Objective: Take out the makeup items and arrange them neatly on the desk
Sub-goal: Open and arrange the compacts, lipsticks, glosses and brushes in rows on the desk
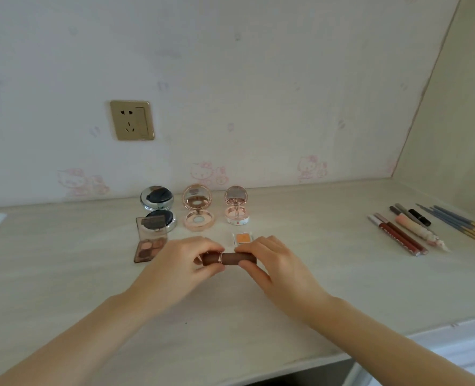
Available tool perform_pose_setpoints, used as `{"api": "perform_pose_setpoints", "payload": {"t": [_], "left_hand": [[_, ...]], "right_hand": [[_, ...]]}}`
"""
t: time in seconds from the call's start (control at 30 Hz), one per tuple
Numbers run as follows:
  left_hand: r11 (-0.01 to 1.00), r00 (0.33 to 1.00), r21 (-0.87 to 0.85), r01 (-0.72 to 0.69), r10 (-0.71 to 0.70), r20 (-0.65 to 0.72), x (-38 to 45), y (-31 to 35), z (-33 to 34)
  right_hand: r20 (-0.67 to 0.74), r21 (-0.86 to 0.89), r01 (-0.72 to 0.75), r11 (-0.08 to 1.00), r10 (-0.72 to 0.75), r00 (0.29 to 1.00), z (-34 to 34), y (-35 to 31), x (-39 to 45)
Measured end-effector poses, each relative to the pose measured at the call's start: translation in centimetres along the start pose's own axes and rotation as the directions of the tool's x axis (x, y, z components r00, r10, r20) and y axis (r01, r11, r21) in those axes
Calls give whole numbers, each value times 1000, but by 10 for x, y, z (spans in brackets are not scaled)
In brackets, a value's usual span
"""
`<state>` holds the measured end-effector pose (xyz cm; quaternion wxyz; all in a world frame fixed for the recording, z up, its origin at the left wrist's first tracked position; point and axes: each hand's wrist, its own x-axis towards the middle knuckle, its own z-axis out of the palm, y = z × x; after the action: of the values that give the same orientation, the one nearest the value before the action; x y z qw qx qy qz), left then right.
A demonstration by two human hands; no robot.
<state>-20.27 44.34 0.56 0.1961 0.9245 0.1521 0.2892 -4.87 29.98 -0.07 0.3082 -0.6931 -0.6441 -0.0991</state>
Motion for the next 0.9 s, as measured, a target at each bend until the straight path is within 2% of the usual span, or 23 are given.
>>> {"api": "perform_pose_setpoints", "payload": {"t": [0.13, 0.23, 0.43, 0.57, 0.67, 0.77, 0.9], "left_hand": [[980, 995, 179, -88, 95, -33, -15, -11, -5], [981, 995, 174, -87, 95, -36, -24, -19, -4], [976, 992, 208, -55, 78, -99, -28, -25, -5], [960, 994, 263, -91, 102, -31, -29, -25, -5], [955, 997, 286, -79, 70, 42, -31, -19, -7], [964, 995, 263, -41, 15, 101, -31, -14, -7], [929, 983, 359, -84, 20, 180, -31, -16, -7]], "right_hand": [[64, 128, -9, 992, 1, 998, 17, -8, 5], [80, 237, -51, 970, 33, 996, 28, -13, 9], [24, 260, -40, 965, 35, 999, 38, -15, 22], [10, 296, -35, 955, 34, 999, 41, -18, 24], [19, 313, -19, 950, 13, 1000, 42, -17, 21], [-8, 344, -65, 937, 72, 997, 44, -15, 19], [25, 340, -96, 936, 93, 995, 45, -14, 19]]}}
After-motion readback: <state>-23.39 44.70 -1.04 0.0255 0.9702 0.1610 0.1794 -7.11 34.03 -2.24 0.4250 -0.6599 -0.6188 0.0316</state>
